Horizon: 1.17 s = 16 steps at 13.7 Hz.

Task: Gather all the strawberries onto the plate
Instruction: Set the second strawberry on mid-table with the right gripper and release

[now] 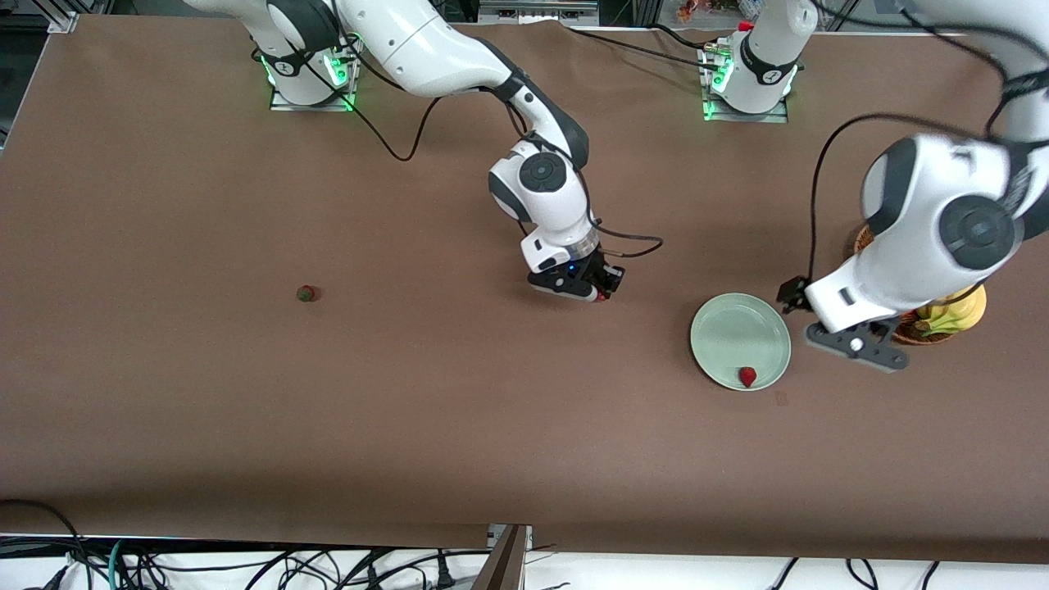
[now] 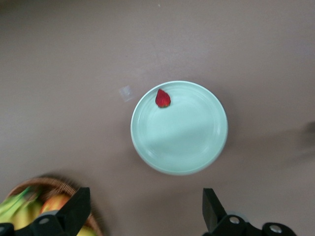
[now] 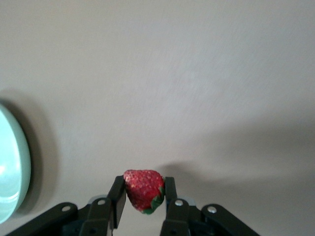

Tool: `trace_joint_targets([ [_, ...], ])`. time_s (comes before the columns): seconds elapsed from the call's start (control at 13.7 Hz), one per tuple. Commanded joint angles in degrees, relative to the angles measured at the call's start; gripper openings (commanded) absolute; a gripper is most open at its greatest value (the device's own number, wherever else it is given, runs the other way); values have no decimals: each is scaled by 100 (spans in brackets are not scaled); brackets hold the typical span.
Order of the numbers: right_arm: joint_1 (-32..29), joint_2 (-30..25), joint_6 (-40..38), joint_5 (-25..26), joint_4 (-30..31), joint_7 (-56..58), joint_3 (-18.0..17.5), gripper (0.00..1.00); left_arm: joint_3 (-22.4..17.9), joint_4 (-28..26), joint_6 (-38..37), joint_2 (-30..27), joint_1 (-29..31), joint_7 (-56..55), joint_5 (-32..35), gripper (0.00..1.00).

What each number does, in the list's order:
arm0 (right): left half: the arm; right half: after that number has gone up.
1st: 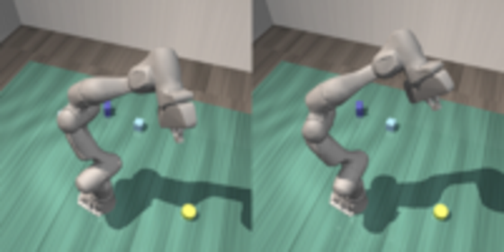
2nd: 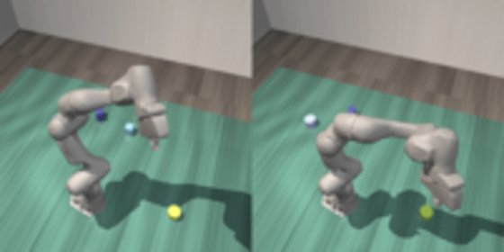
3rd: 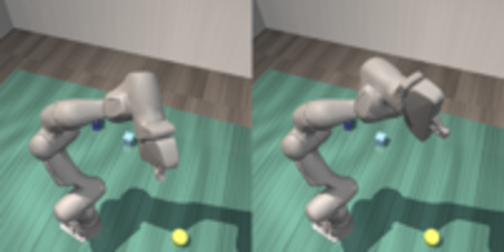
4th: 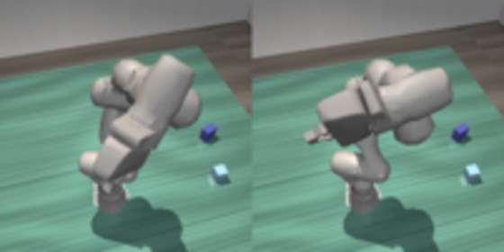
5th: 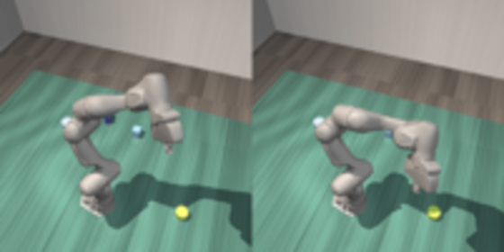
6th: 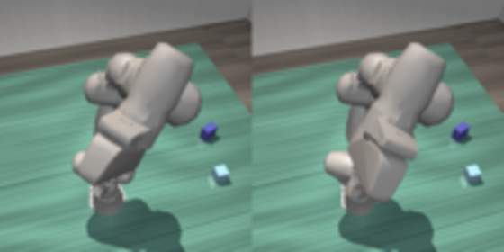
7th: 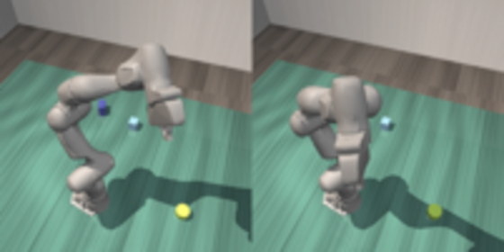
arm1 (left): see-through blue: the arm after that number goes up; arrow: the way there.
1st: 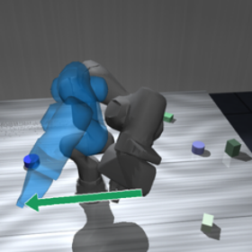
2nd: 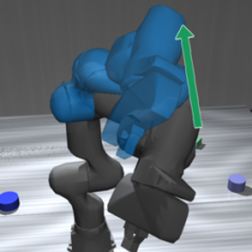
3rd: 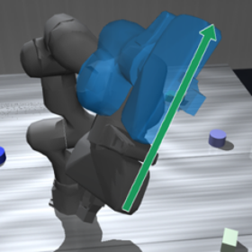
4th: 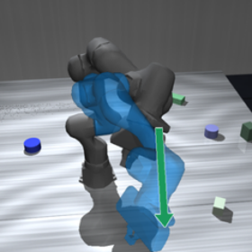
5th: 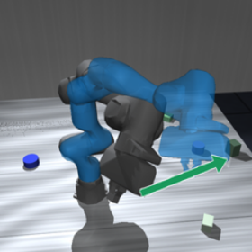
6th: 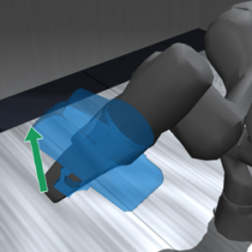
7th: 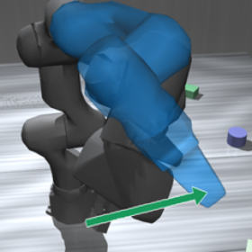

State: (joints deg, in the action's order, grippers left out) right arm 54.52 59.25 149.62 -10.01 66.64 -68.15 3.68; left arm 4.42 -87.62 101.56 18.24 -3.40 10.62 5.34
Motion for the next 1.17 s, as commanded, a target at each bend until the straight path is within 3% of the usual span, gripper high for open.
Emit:
trace_joint_targets([
  [0.0,128,236,198,-45,-257,-146,27,46,33,1078,-1022,83,24,37,-130,100],
  [0.07,164,245,260,-45,-257,-146,27,58,50,1228,-1276,66,15,37,-121,100],
  [0.15,164,237,260,-45,-257,-138,36,85,50,1413,-1566,39,15,37,-121,100],
  [0.22,164,228,260,-36,-257,-120,36,100,33,1536,-1743,39,15,37,-121,100],
  [0.37,112,97,155,-36,-257,-85,71,100,15,1555,-1788,39,32,72,-130,100],
  [0.59,-326,-237,-695,-10,-292,291,98,100,76,1555,-1806,39,15,28,-209,100],
  [0.88,-1450,-799,-2416,-62,-283,2493,45,100,173,1529,-1876,39,6,19,-332,100],
  [1.1,-2242,-932,-3402,-54,-275,3971,53,100,532,1319,-2271,100,-3,2,-350,100],
])
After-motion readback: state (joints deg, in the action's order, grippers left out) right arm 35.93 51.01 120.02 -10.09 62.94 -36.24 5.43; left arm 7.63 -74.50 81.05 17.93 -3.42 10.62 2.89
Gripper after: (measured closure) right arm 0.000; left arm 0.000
